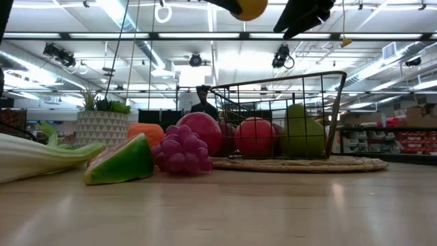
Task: Build produce basket
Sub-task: Put the yellow pear into the gold wire basket
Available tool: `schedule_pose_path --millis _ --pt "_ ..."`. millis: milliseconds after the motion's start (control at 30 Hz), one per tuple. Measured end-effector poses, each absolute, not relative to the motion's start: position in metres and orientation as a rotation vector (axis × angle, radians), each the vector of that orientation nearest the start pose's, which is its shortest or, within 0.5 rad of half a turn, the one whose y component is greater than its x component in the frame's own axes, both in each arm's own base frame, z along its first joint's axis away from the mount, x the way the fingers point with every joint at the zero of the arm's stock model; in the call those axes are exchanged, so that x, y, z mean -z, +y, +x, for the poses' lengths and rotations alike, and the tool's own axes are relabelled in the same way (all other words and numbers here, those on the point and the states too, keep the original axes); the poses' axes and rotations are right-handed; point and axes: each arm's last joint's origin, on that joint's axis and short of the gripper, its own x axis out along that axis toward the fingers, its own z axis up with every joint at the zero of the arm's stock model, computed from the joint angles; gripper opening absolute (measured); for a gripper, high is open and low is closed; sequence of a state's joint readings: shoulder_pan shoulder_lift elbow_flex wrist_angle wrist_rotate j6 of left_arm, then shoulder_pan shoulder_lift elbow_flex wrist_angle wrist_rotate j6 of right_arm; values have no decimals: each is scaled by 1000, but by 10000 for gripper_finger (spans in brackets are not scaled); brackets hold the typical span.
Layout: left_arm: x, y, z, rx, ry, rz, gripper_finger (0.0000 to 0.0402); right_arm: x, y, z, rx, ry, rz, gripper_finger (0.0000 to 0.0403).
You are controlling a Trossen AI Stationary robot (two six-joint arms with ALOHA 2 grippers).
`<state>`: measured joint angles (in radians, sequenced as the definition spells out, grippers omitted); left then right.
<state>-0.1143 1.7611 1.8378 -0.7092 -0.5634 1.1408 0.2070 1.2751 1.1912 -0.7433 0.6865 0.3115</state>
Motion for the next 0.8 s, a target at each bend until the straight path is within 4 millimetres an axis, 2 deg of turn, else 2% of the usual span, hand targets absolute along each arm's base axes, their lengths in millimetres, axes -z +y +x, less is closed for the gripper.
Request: schedule_pose_path --millis 167,333,433,600,700,800 --pt "-388 -17 383 -284 793 989 353 -328 34 251 562 678 -70 373" --pt "-383 11 380 -415 814 712 353 -324 33 245 581 733 -54 373" --pt "-378 33 378 -354 813 480 353 -320 32 240 608 781 -28 373" --pt "-377 59 377 -126 749 141 353 -316 31 233 652 830 8 373" --pt "-375 67 379 -35 716 34 353 -316 31 233 655 830 11 373" --pt "-364 69 387 21 682 -5 353 -316 31 233 656 830 12 373"
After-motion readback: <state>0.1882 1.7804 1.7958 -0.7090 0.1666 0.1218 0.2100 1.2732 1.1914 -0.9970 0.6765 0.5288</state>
